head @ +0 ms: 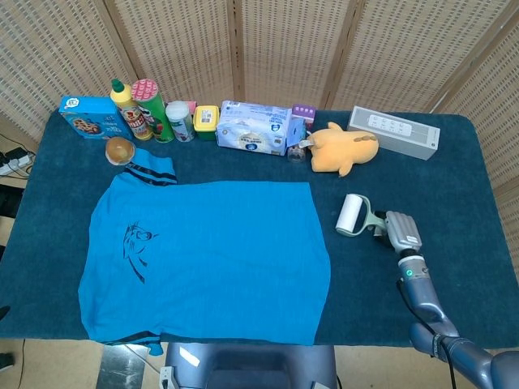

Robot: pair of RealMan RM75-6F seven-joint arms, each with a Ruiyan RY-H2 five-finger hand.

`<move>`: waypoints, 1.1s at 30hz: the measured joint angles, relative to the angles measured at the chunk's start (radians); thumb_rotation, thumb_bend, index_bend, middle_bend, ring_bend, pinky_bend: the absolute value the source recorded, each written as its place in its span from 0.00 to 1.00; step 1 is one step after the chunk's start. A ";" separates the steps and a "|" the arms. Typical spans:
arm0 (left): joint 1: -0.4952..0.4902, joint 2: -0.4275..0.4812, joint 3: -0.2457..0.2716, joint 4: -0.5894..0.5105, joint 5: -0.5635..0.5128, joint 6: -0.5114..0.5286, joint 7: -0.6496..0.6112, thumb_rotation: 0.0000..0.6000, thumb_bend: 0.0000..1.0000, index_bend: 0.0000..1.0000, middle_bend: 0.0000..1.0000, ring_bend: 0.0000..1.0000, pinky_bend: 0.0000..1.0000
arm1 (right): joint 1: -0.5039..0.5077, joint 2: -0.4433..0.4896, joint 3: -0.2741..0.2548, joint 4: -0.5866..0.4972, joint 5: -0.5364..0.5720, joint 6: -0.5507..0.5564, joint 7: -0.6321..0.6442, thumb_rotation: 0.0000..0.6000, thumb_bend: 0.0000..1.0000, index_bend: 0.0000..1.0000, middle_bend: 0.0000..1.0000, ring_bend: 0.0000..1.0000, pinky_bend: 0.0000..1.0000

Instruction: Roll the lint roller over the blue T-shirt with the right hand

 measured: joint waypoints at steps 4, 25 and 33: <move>0.002 0.002 0.001 0.002 0.003 0.001 -0.008 1.00 0.08 0.00 0.00 0.00 0.00 | -0.003 0.047 -0.004 -0.052 -0.011 -0.013 0.028 1.00 1.00 0.57 0.71 0.63 0.94; 0.001 0.013 0.008 0.011 0.020 -0.009 -0.037 1.00 0.08 0.00 0.00 0.00 0.00 | 0.160 0.455 0.008 -0.591 0.087 -0.297 -0.211 1.00 1.00 0.58 0.73 0.65 0.93; 0.006 0.018 0.013 0.019 0.034 -0.007 -0.065 1.00 0.08 0.00 0.00 0.00 0.01 | 0.311 0.485 -0.038 -0.660 0.312 -0.373 -0.458 1.00 1.00 0.58 0.73 0.66 0.93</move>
